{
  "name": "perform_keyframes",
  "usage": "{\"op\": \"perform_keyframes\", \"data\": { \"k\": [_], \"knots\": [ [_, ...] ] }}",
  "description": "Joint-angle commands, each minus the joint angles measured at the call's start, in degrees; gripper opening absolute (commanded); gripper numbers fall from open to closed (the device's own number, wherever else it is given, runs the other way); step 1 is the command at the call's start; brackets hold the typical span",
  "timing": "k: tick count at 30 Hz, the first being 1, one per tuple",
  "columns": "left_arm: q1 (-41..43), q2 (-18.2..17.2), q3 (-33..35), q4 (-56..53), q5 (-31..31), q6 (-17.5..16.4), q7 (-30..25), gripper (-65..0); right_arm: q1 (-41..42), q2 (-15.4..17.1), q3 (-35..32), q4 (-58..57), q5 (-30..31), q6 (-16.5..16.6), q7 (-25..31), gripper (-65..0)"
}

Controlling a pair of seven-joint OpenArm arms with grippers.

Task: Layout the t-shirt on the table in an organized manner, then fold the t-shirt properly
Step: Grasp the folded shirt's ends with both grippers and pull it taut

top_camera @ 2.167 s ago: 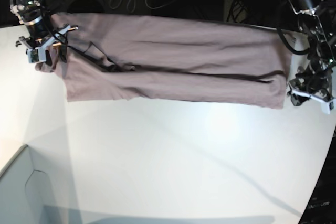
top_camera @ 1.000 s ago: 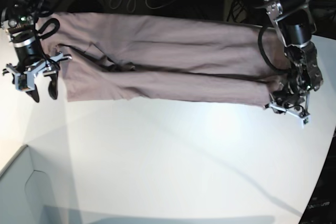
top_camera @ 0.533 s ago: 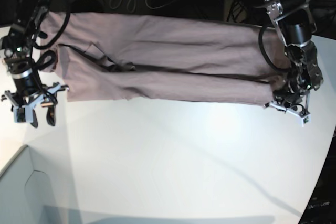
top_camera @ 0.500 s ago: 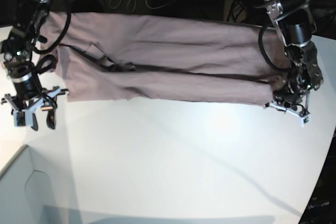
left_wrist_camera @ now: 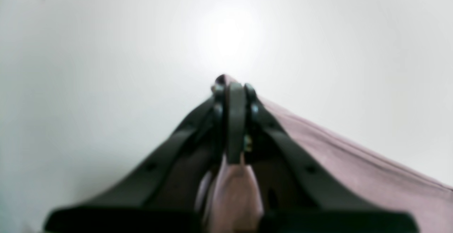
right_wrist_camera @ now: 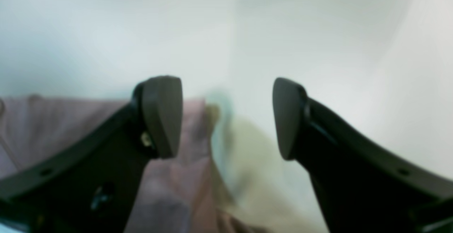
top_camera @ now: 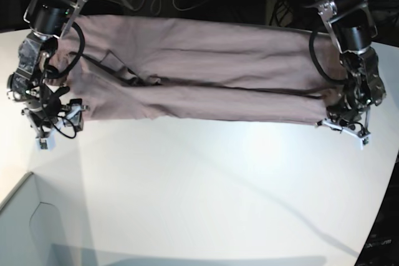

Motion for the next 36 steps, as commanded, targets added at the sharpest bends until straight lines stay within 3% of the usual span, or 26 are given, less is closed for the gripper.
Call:
{"op": "perform_keyframes", "data": {
  "k": [1, 7, 16, 19, 26, 36],
  "knots": [
    [-1.3, -0.9, 0.0, 1.1, -0.3, -0.2, -1.0, -65.0, 1.4, 1.2, -0.8, 0.2, 0.9, 0.1, 1.6, -24.8],
    [-1.4, -0.7, 0.1, 1.1, -0.3, -0.2, -1.0, -65.0, -0.2, 2.0, -5.6, -1.9, 0.9, 0.1, 1.7, -24.8],
    [-1.4, -0.7, 0.0, 1.1, -0.3, -0.2, -1.3, -65.0, -0.4, 2.0, -6.4, -4.5, 0.9, 0.1, 1.7, -25.8],
    [-1.3, -0.8, -0.1, 1.1, -0.3, -0.2, -1.4, -65.0, -0.1, 2.2, -6.4, -5.9, 0.9, 0.1, 1.8, -33.7],
    [-1.4, -0.9, -0.2, 1.1, -0.5, -0.2, -1.4, -65.0, 1.6, 2.2, -6.4, -7.3, 1.0, 0.1, 1.8, -64.8],
    [-3.5, -0.9, 0.1, 3.5, -0.5, -0.3, -1.0, -65.0, 8.9, 3.4, -6.4, -7.2, 1.0, 0.1, 1.8, -65.0]
  ]
}}
